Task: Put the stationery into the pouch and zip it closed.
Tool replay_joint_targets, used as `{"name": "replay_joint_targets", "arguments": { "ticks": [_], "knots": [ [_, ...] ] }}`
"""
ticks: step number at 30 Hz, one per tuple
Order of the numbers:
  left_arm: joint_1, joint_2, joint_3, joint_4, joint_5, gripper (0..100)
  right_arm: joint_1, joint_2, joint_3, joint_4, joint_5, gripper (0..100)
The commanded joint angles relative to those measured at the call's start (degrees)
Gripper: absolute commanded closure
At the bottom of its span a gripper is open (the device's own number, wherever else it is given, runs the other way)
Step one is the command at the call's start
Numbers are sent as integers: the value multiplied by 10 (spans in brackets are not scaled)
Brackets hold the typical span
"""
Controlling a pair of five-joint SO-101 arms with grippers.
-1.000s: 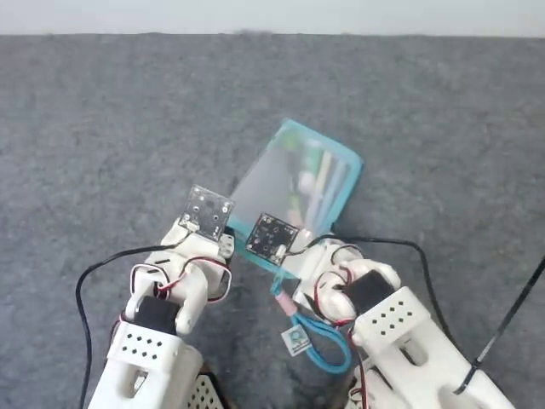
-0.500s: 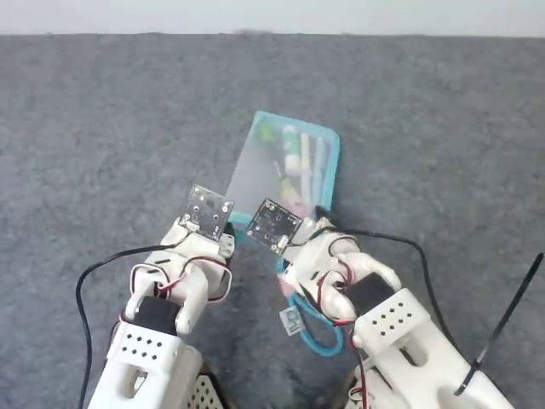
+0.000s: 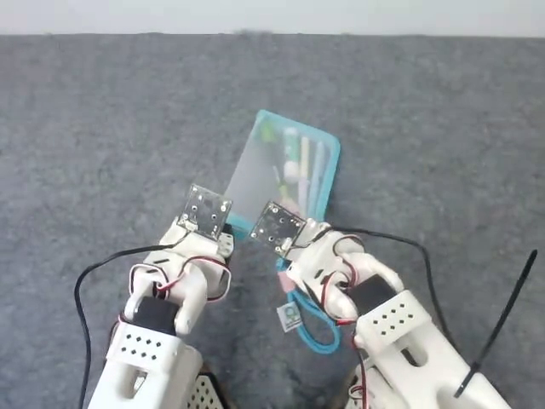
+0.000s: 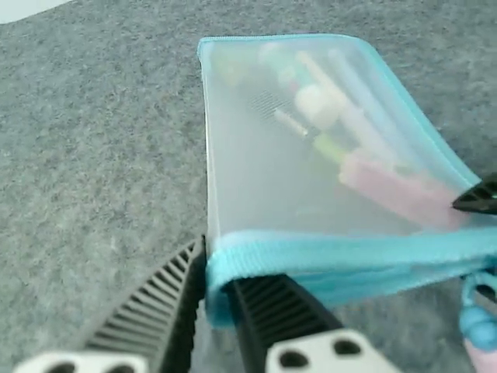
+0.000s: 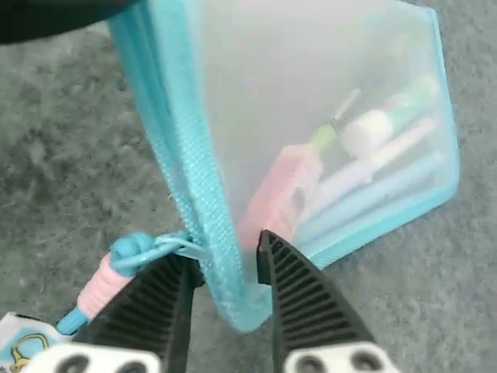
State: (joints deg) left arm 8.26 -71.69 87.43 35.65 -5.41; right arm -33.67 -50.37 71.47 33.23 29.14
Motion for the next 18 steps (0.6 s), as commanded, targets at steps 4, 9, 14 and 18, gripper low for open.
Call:
{"name": "replay_joint_targets", "arguments": {
  "ticks": [4,9,14,18],
  "knots": [
    [1,-1,-79,44,8,872,76,-15,-125,60,-39,993],
    [0,-6,-119,101,8,848,79,-15,-135,59,-40,993],
    [0,-121,-136,178,5,847,80,46,-165,60,-60,993],
    [6,-253,-100,216,-21,845,80,123,-229,65,-81,993]
  ]
}}
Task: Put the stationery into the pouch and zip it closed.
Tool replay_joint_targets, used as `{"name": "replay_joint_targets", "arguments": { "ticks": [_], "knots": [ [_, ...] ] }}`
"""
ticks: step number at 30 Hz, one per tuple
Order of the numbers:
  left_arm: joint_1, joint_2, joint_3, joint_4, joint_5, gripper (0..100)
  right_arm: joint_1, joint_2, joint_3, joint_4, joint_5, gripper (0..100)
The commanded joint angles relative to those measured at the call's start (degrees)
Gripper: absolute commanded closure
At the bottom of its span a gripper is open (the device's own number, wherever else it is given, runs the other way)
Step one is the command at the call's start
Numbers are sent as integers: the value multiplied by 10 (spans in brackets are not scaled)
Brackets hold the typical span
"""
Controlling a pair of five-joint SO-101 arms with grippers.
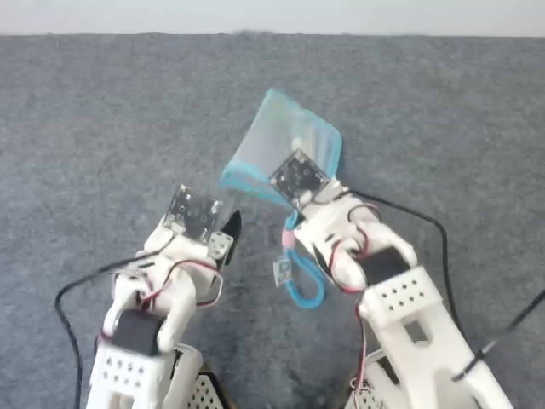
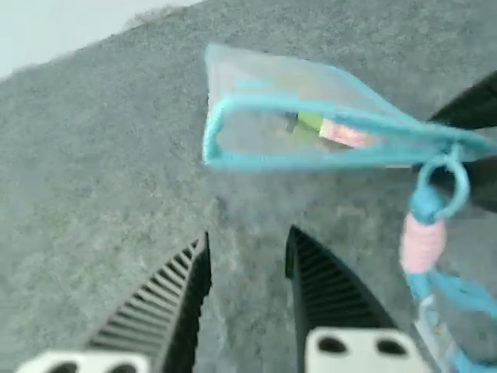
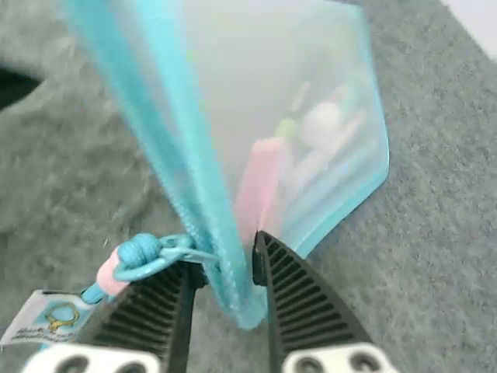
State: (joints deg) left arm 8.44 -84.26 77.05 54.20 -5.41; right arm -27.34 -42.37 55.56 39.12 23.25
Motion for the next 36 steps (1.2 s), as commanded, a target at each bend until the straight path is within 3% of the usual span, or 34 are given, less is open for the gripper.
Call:
{"name": "replay_joint_targets", "arguments": {
  "ticks": [1,6,11,15,27,36],
  "knots": [
    [5,-150,18,35,-30,844,17,59,-88,7,-28,993],
    [7,-169,28,41,-33,840,13,115,-174,67,-69,993],
    [78,-100,28,22,-32,730,10,116,-193,90,-90,993],
    [116,-13,28,-9,-32,718,-11,116,-193,104,-90,993],
    [93,78,29,-96,-9,718,-58,45,-137,144,-86,993],
    [86,76,55,-142,-6,856,-58,36,-94,131,-85,993]
  ]
}}
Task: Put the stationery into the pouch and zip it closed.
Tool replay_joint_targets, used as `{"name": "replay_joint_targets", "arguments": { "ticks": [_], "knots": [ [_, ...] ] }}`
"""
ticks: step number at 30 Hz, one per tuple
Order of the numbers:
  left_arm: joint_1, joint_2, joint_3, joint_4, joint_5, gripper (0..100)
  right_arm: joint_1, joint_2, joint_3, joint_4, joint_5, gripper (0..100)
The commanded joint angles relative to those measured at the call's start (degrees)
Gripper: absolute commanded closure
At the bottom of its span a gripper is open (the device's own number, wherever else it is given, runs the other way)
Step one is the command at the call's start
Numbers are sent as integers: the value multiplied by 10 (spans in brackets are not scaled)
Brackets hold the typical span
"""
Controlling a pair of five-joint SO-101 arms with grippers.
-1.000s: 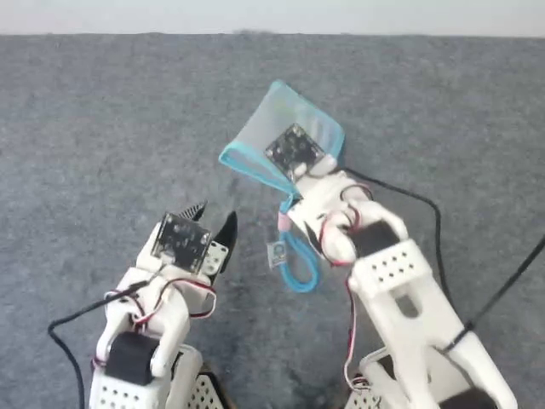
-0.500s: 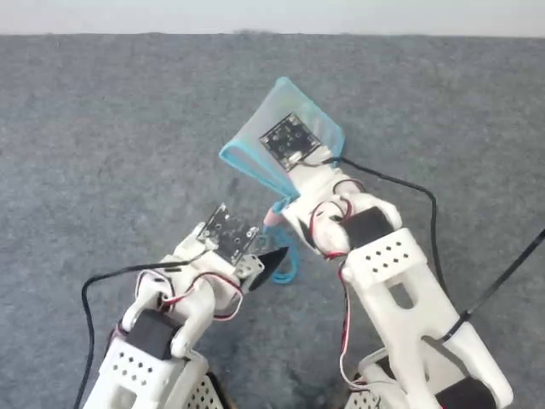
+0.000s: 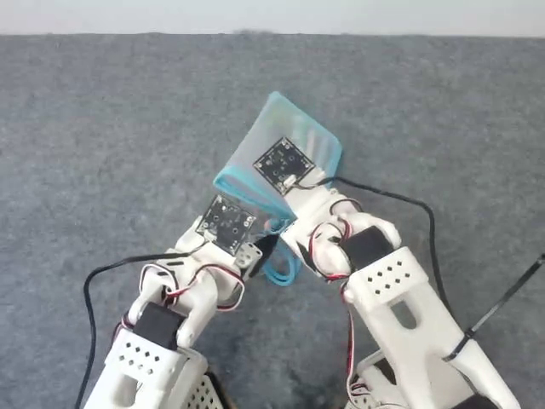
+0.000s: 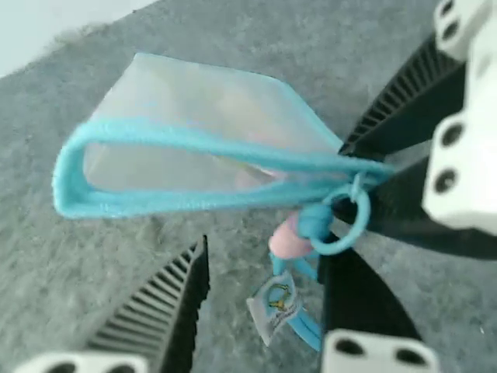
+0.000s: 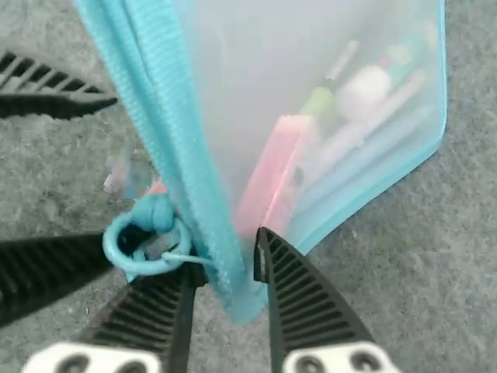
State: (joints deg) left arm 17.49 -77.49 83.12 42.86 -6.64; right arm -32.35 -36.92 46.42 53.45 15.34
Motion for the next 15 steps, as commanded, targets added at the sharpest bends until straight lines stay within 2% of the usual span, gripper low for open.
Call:
{"name": "replay_joint_targets", "arguments": {
  "ticks": [1,5,15],
  "knots": [
    [-4,10,-6,-30,6,885,-7,-21,-3,-13,-6,993],
    [-4,9,-6,-30,5,987,-7,-18,-3,-13,-6,993],
    [-9,8,-6,-29,6,990,-3,-18,52,-49,21,993]
  ]
}}
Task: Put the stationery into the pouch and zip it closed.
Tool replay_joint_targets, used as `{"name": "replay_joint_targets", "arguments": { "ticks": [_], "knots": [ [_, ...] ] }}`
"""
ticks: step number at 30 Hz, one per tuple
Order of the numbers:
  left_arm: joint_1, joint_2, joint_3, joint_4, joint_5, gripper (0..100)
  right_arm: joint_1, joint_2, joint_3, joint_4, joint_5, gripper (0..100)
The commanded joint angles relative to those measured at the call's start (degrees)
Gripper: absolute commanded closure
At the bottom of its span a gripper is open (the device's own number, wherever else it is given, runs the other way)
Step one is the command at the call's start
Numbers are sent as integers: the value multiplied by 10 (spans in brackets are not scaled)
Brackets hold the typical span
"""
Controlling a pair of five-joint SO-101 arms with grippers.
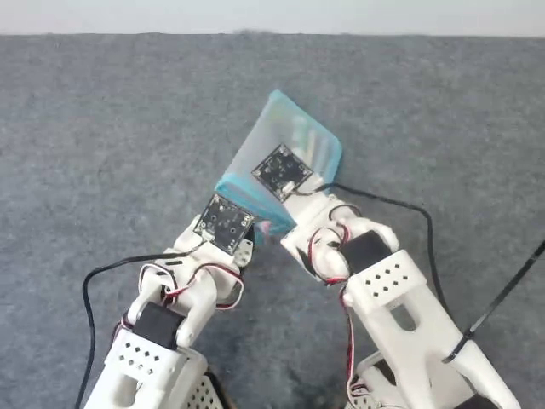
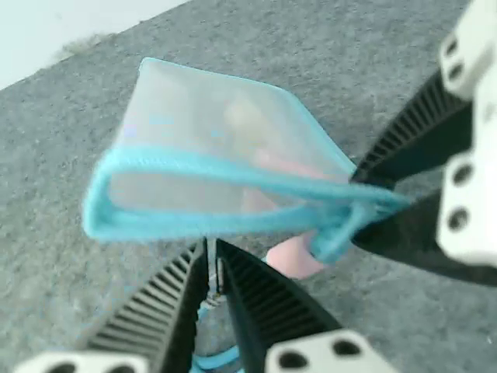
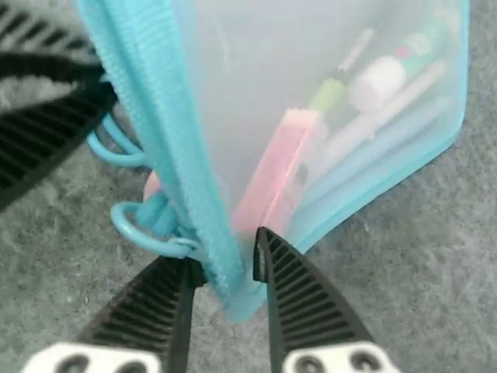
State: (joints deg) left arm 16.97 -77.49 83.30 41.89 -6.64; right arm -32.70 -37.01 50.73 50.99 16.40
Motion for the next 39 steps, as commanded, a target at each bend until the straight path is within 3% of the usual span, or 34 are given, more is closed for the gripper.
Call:
{"name": "replay_joint_targets", "arguments": {
  "ticks": [1,5,11,15,26,39],
  "knots": [
    [-4,8,-7,-18,7,990,0,-17,13,-28,11,993],
    [1,8,-9,2,5,986,9,-20,12,-30,7,993],
    [48,7,-41,80,-20,790,86,-17,-57,-13,7,993],
    [63,7,-58,96,-20,779,104,-17,-97,25,8,993],
    [62,9,-28,28,-10,776,23,-23,-97,75,11,993],
    [64,12,13,-58,4,780,-22,-23,-96,106,11,993]
  ]
}}
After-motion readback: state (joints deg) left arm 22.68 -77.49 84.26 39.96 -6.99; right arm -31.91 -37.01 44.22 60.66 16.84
